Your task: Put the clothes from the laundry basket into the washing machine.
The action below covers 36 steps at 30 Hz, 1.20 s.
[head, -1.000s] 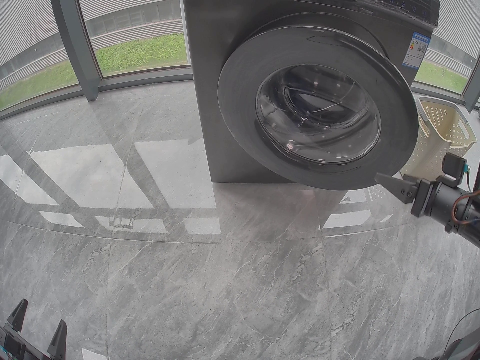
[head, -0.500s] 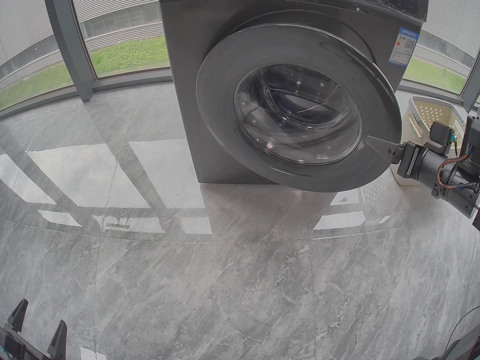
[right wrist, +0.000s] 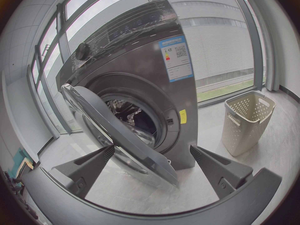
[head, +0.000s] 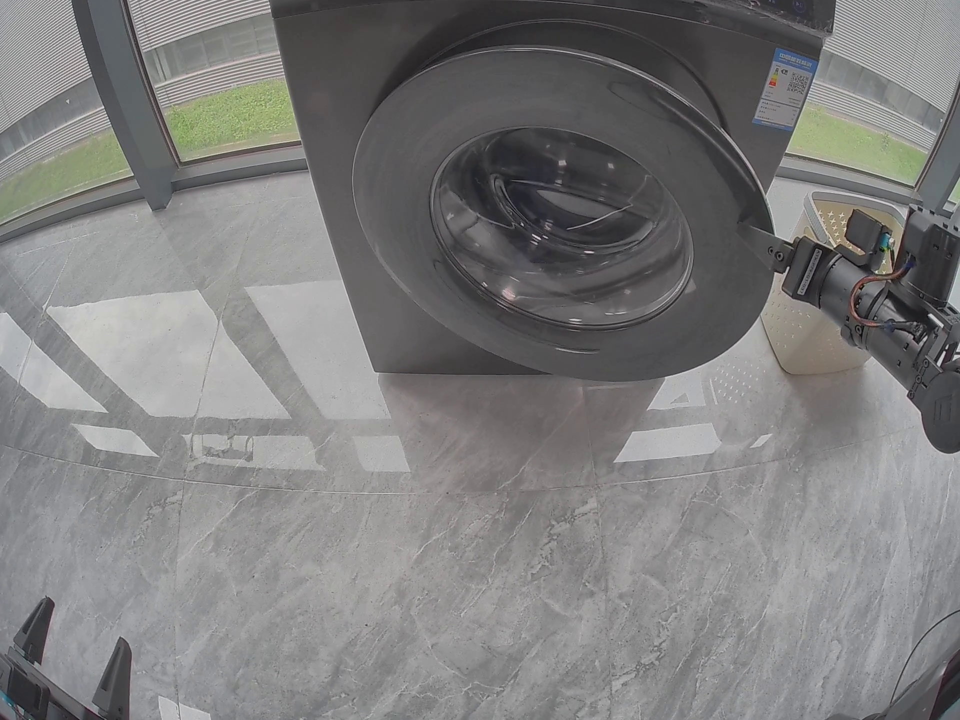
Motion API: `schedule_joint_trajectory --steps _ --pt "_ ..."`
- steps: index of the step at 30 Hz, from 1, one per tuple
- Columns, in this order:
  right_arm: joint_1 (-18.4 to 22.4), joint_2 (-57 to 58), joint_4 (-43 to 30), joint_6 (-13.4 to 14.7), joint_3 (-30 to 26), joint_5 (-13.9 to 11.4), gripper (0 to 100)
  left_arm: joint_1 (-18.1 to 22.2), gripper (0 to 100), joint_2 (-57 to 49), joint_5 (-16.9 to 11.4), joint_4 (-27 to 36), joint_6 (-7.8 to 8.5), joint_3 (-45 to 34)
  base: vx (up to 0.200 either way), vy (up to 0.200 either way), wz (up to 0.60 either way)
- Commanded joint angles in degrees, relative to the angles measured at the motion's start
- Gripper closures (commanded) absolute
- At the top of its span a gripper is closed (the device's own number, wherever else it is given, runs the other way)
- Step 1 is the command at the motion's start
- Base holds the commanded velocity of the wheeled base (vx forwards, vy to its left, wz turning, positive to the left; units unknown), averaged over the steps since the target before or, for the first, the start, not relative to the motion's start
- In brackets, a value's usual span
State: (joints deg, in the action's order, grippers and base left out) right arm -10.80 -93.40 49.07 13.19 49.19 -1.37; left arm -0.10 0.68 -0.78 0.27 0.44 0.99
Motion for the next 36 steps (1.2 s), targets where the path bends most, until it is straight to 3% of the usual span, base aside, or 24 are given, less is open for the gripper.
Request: schedule_joint_trajectory --steps 1,8,13,17,29,36 --pt "0.9 -2.4 0.8 0.0 0.8 0.2 0 0.0 0 -0.2 0.1 0.0 0.00 -0.9 0.200 0.000 0.00" --pt "3.7 -3.0 0.8 0.0 1.8 0.3 0 -0.1 0 -0.2 0.1 0.0 -0.09 -0.9 0.200 0.000 0.00" --pt "2.9 -2.2 0.8 -0.1 -3.2 0.1 0 0.0 0 -0.2 0.2 0.0 -0.18 -1.0 0.000 0.000 0.00" --pt "-1.2 -0.3 0.8 -0.3 -6.2 0.0 0 0.0 0 -0.2 0.2 0.0 -0.18 -0.9 0.000 0.000 0.00" --pt "-9.8 1.6 0.9 -0.4 -9.1 0.2 0 -0.1 0 -0.2 0.3 0.0 -0.26 -0.9 0.000 -0.200 0.00" --pt "-15.0 3.7 0.8 -0.5 -11.8 0.1 0 -0.1 0 -0.2 0.3 0.0 -0.26 -0.9 0.000 0.000 0.00"
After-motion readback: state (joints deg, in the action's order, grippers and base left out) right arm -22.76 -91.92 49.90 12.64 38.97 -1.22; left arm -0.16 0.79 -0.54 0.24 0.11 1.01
